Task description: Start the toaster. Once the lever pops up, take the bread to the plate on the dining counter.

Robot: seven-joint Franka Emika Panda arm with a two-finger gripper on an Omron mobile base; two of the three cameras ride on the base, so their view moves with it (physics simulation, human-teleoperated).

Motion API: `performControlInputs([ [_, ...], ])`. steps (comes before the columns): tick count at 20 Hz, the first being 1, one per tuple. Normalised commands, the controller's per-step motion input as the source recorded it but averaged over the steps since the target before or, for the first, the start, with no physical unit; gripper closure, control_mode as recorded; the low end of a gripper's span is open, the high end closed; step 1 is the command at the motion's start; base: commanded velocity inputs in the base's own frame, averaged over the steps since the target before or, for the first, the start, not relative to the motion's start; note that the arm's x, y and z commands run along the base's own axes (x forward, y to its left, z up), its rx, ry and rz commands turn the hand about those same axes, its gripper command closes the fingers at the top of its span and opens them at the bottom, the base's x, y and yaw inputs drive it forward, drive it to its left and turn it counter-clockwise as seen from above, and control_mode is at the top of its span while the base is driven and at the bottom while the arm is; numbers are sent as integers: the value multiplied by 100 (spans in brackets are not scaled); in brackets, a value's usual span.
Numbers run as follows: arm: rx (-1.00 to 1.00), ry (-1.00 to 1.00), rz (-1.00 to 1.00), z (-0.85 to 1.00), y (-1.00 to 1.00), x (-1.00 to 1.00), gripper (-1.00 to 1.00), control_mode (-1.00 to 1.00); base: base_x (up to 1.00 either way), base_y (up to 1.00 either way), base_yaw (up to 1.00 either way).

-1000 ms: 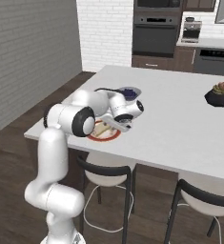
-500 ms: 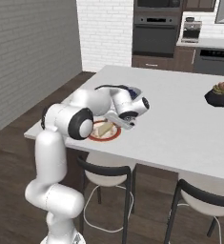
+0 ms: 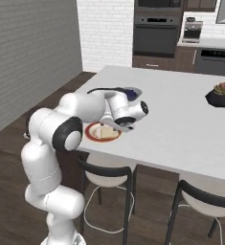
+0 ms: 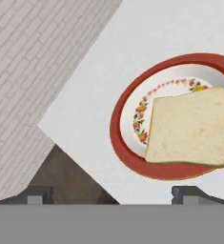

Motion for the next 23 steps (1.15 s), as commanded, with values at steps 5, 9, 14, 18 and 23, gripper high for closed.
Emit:
performControlInputs([
  [5, -13, -27, 4, 46, 23, -86, -100, -100, 0, 0, 0],
  [9, -41, -25, 5, 89, 60, -76, -100, -100, 0, 0, 0],
  [14, -51, -11, 3, 100, 84, -54, -100, -100, 0, 0, 0],
  [18, -45, -8, 0, 88, 90, -73, -100, -100, 0, 0, 0],
  [23, -41, -3, -3, 39, 99, -63, -100, -100, 0, 0, 0],
])
